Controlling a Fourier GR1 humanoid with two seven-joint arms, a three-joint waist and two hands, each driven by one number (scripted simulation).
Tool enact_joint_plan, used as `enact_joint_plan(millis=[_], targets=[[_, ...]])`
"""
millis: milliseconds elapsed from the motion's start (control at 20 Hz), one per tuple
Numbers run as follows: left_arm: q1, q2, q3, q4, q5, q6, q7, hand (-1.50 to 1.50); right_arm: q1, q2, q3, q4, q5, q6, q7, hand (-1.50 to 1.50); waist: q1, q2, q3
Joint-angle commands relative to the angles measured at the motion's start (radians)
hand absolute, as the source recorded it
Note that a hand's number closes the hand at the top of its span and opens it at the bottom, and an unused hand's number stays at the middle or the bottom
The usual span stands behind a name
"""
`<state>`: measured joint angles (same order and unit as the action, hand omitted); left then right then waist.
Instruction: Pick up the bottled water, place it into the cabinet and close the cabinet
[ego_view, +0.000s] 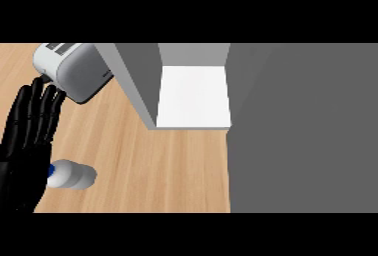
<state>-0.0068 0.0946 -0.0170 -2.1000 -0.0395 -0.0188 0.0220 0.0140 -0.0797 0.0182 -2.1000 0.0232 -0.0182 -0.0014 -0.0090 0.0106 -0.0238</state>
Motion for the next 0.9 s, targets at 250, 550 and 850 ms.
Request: enact_joint_plan(millis=[250,550,850], targets=[[0.165,0.142,0.323,-0.092,0.355,-0.189,-0.078,-1.5,0.119,0.007,-0.006,-0.142,-0.079,0.05,-0.024,-1.5,0.017,-0.015,0.023],[0.271,0.094,0.276,-0.101,0.45,-0.149,0.163,-1.5,0.248,0.011,0.098,-0.298,-0.199,0.065,0.294,-1.5,0.009,-0.015,0.024],[0.417,0.037,0.306,-0.186,0.456,-0.215,0.139,-1.5,0.387,-0.005,0.088,-0.393,-0.218,0.119,0.266,-1.5,0.009,-0.013,0.024]])
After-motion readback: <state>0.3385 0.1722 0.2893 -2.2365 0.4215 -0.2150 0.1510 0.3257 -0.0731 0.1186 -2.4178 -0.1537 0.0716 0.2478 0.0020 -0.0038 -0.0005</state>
